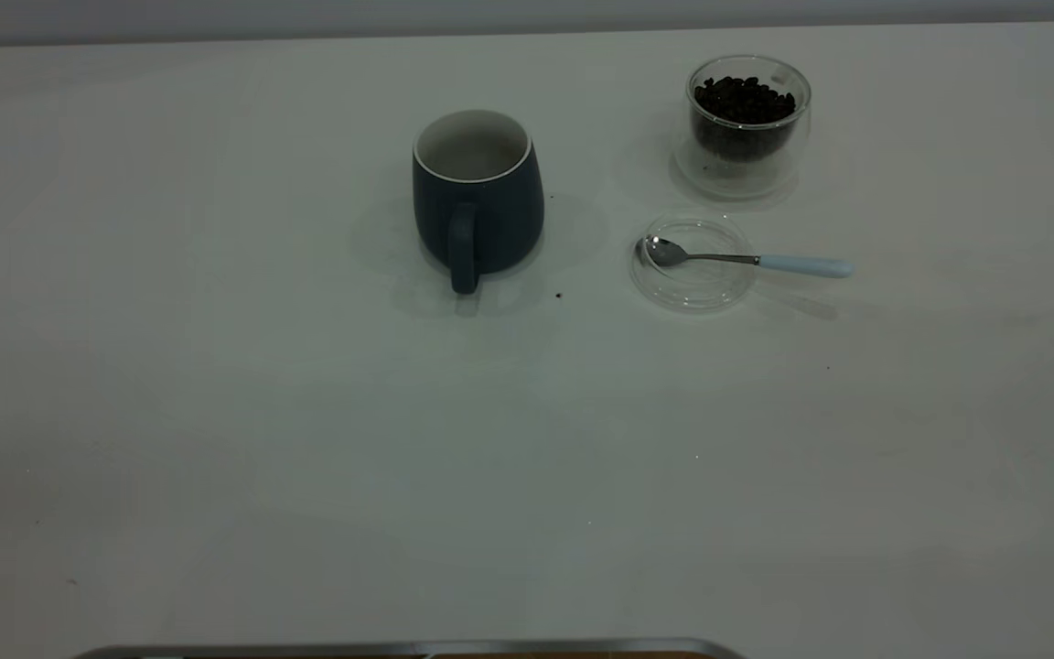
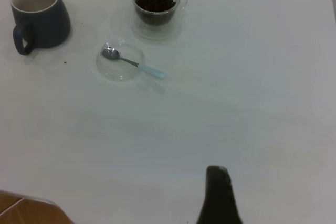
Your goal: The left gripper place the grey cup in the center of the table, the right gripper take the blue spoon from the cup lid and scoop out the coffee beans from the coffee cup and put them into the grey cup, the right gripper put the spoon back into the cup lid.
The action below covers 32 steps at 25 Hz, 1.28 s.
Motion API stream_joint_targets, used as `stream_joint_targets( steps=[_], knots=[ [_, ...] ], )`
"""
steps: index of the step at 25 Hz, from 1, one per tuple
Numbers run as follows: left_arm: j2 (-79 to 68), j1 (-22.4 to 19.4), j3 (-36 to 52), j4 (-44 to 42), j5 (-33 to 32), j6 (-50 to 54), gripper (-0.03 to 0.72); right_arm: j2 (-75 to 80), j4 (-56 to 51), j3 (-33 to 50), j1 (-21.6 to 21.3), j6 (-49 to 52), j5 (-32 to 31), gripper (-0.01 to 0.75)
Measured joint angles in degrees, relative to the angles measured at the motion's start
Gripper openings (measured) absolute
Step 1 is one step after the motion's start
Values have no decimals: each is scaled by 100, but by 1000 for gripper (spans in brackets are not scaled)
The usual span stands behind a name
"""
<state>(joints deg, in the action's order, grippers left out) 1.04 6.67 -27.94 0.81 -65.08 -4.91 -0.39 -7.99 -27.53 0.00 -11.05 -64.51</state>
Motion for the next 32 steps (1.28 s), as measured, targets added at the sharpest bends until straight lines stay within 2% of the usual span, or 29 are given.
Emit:
stream_joint_targets(
  steps=[11, 18, 32],
  knots=[
    [0, 0, 0, 0, 0, 0, 567, 0, 84, 0, 0, 35, -6, 592],
    [0, 0, 0, 0, 0, 0, 567, 0, 717, 6, 0, 934, -6, 592],
    [0, 0, 0, 0, 0, -7, 567, 0, 723, 6, 0, 983, -6, 591]
  ],
)
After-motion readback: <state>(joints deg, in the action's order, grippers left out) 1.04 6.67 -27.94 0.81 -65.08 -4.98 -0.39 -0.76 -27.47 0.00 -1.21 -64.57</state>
